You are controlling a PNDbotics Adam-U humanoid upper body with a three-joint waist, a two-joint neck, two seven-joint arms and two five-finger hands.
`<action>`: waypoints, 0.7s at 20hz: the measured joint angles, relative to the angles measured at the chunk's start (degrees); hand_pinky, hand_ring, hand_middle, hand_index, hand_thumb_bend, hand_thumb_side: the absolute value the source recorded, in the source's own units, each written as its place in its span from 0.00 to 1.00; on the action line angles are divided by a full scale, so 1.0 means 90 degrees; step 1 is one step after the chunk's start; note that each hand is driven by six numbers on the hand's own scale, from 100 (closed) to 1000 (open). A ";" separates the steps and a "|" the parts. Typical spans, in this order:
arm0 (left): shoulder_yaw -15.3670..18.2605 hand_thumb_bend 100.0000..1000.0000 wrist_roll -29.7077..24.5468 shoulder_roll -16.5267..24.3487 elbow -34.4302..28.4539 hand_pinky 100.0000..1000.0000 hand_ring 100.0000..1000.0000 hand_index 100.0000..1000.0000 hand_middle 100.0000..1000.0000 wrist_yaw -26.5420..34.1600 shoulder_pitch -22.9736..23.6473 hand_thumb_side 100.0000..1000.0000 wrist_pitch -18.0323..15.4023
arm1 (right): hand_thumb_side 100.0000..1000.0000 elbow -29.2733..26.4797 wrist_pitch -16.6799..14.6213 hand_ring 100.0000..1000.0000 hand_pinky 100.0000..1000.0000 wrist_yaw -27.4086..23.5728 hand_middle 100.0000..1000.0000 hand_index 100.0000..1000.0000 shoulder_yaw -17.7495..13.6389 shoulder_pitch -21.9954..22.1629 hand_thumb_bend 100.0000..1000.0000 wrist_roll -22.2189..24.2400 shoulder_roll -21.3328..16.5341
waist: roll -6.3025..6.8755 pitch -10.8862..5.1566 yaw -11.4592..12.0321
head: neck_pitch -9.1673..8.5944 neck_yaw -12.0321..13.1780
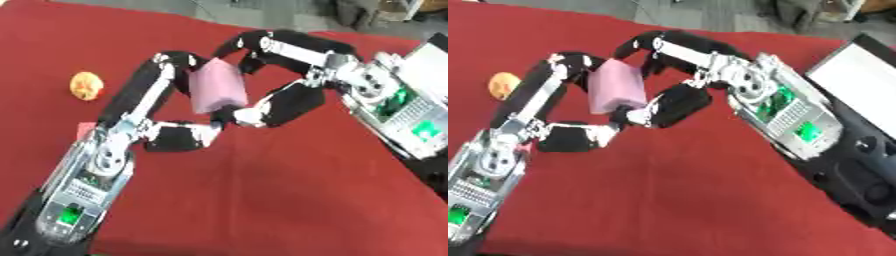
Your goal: Pick up the objects with one hand, pass them to the other hand, and then place them into the box on the other side of the table.
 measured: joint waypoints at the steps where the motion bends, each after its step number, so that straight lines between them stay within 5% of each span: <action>1: 0.0000 0.00 -0.0010 0.0000 -0.0006 0.55 0.41 0.26 0.23 0.0008 0.0000 0.00 0.0006 | 0.18 0.0000 0.0010 0.72 0.79 0.0002 0.89 0.85 0.0007 0.0000 0.27 -0.0016 0.0000 | -0.0001 0.0000 0.0000 | 0.0000 0.0000; 11: 0.0000 0.00 -0.0094 0.0000 -0.0038 0.55 0.42 0.28 0.24 0.0034 -0.0001 0.00 0.0076 | 0.06 -0.0084 0.0322 0.62 0.74 -0.0335 0.64 0.58 0.0080 0.0009 0.00 -0.0869 0.0092 | -0.0001 0.0017 0.0001 | 0.0000 -0.0001; 14: 0.0002 0.00 -0.0102 0.0000 -0.0035 0.55 0.42 0.29 0.25 0.0033 -0.0001 0.00 0.0084 | 0.02 -0.0098 0.0386 0.57 0.73 -0.0507 0.57 0.50 0.0111 0.0031 0.00 -0.1146 0.0107 | -0.0001 0.0018 0.0001 | 0.0000 -0.0002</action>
